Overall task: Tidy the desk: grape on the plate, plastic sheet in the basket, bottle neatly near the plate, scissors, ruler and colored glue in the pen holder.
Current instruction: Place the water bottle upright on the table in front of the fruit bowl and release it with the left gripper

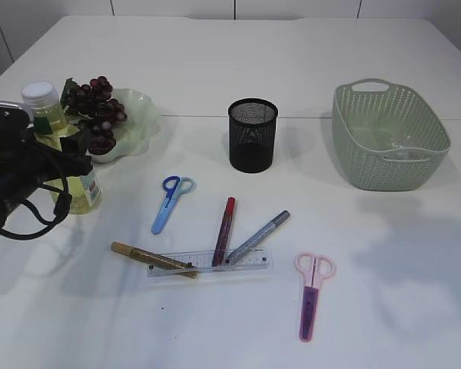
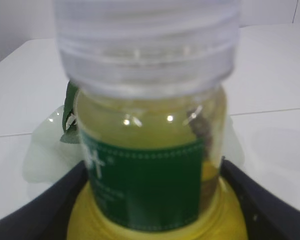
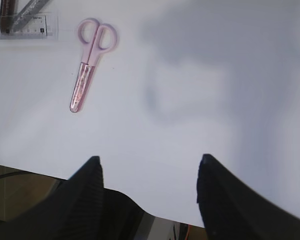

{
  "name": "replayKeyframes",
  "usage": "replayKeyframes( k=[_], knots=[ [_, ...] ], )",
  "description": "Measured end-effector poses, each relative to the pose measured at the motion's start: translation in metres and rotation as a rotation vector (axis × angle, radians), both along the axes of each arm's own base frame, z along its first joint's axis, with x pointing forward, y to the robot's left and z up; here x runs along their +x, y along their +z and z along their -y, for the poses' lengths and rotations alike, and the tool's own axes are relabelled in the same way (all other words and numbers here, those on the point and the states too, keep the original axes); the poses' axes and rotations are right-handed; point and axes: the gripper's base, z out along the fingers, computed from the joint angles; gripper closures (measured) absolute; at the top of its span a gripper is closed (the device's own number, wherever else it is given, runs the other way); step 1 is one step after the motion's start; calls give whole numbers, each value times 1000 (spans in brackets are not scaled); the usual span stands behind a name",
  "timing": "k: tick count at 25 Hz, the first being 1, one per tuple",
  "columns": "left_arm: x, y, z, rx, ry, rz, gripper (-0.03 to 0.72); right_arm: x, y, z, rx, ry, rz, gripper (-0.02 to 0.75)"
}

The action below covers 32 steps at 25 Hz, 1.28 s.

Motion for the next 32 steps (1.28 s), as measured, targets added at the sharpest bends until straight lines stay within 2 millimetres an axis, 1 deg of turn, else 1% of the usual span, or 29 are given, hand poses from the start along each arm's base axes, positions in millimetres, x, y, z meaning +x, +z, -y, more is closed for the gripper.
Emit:
replayKeyframes(
  k=[5, 11, 16, 21, 26, 30, 32],
  knots=[
    [0, 0, 0, 0, 0, -2, 151, 0, 0, 0, 0, 0, 0, 267],
    [-2, 4, 0, 0, 0, -6, 151, 0, 0, 0, 0, 0, 0, 268],
    [-3, 21, 0, -6, -1, 22, 151, 0, 0, 0, -1, 2, 1, 268],
    [-4, 47, -1, -19, 0, 143, 162, 0, 0, 0, -1, 2, 1, 267],
    [-4, 52, -1, -21, 0, 158, 167, 0, 0, 0, -1, 2, 1, 268],
    [-4, 53, -1, -18, 0, 160, 167, 0, 0, 0, -1, 2, 1, 268],
    [-5, 57, -1, -14, 0, 173, 169, 0, 0, 0, -1, 2, 1, 268]
  ],
)
